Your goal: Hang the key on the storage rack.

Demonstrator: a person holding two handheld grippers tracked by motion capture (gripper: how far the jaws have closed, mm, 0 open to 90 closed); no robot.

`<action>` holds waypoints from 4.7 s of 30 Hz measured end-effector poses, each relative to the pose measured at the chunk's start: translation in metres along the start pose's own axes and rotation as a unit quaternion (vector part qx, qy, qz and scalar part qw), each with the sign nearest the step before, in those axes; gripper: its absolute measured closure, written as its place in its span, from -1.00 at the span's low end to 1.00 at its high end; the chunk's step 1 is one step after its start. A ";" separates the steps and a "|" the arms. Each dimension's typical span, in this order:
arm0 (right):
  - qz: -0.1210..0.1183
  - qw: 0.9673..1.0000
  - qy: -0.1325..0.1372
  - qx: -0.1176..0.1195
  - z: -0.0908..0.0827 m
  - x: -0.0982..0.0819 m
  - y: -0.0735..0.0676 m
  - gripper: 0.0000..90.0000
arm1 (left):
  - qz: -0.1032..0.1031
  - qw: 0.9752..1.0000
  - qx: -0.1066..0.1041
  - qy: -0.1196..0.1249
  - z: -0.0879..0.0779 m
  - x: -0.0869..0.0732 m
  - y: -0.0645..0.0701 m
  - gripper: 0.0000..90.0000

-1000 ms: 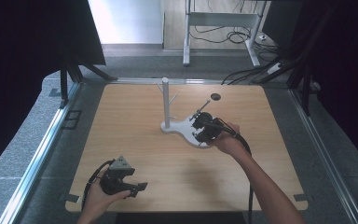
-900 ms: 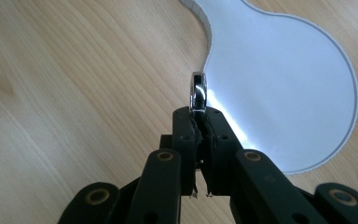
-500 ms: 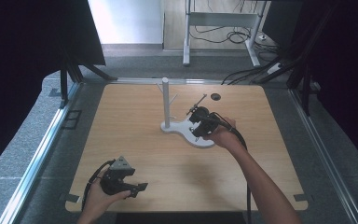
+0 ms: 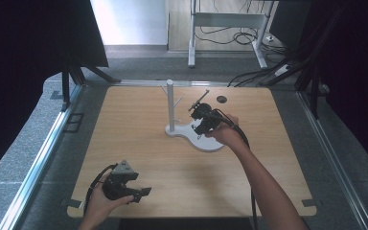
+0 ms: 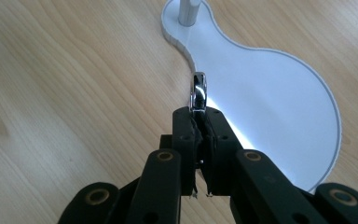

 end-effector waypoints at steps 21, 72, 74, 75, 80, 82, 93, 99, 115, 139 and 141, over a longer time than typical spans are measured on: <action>0.038 0.999 0.010 0.004 -0.003 0.019 0.028 0.87 | 0.004 1.000 -0.002 -0.003 0.000 0.000 0.001 -0.48; 0.044 0.999 -0.003 -0.003 0.005 0.072 0.048 0.87 | 0.008 1.000 -0.011 0.002 -0.002 0.000 0.004 -0.48; 0.048 0.999 -0.003 -0.003 0.005 0.074 0.051 0.87 | 0.008 1.000 -0.011 0.001 -0.002 0.000 0.004 -0.48; 0.050 0.999 -0.003 -0.005 0.004 0.075 0.053 0.87 | 0.007 1.000 -0.012 0.002 -0.002 0.000 0.004 -0.48; 0.054 0.999 0.004 -0.004 0.002 0.080 0.058 0.87 | 0.006 1.000 -0.012 0.004 -0.002 0.000 0.004 -0.48; 0.059 0.998 0.009 -0.002 0.002 0.083 0.062 0.87 | 0.005 1.000 -0.011 0.005 -0.003 0.000 0.003 -0.48; 0.063 0.998 0.018 -0.005 -0.003 0.097 0.063 0.87 | 0.004 1.000 -0.012 0.006 -0.004 0.000 0.002 -0.48; 0.067 0.998 0.022 -0.006 -0.004 0.100 0.065 0.87 | 0.003 1.000 -0.013 0.006 -0.004 0.000 0.002 -0.48; 0.058 0.998 0.027 -0.009 -0.010 0.106 0.052 0.86 | 0.004 1.000 -0.013 0.004 -0.003 0.000 0.003 -0.48; 0.043 0.997 0.063 0.010 -0.017 0.067 0.032 0.33 | 0.009 1.000 -0.011 -0.008 0.003 -0.001 0.003 -0.48; 0.042 0.997 0.071 0.011 -0.017 0.055 0.031 0.27 | 0.008 1.000 -0.009 -0.008 0.003 -0.001 0.002 -0.48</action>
Point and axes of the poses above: each handheld gripper's, and its own axes: z roughly forward along the jaws, x roughly out of its top, y roughly to its right, the point moved 9 cm from there along z, roughly forward along the jaws, and after that the axes turned 15 degrees about -y, right-handed, at the moved point
